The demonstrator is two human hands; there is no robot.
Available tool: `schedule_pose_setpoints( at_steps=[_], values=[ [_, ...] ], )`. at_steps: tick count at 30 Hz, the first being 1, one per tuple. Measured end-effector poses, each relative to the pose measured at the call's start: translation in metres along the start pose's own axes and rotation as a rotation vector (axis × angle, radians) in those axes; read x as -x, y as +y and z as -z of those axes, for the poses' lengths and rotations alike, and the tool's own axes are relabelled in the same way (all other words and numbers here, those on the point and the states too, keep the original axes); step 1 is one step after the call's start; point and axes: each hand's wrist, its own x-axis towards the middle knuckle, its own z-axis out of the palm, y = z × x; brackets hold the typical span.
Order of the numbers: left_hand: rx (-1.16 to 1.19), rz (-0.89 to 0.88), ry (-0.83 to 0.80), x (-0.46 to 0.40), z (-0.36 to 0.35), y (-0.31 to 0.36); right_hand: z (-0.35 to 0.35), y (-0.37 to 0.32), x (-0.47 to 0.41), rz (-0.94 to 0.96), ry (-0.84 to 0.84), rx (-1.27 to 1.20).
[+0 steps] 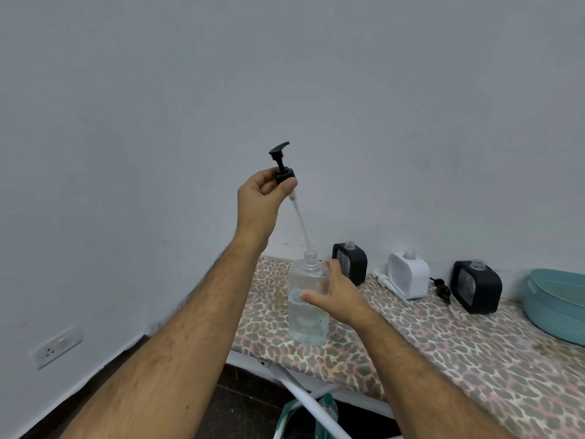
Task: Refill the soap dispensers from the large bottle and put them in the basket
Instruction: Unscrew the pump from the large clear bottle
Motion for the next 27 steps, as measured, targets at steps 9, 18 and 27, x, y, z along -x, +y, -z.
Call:
schedule_pose_setpoints(
  at_steps=[9, 18, 27],
  values=[
    [0.032, 0.044, 0.173, -0.016, 0.035, -0.001, 0.000, 0.001, 0.001, 0.010, 0.005, -0.011],
    [0.101, 0.151, 0.377, -0.029, 0.083, -0.020, -0.001, 0.002, 0.002, 0.011, 0.012, -0.045],
    [-0.181, 0.337, 0.347, -0.022, 0.112, -0.102, -0.004, 0.006, 0.001, 0.011, 0.023, -0.058]
  ],
)
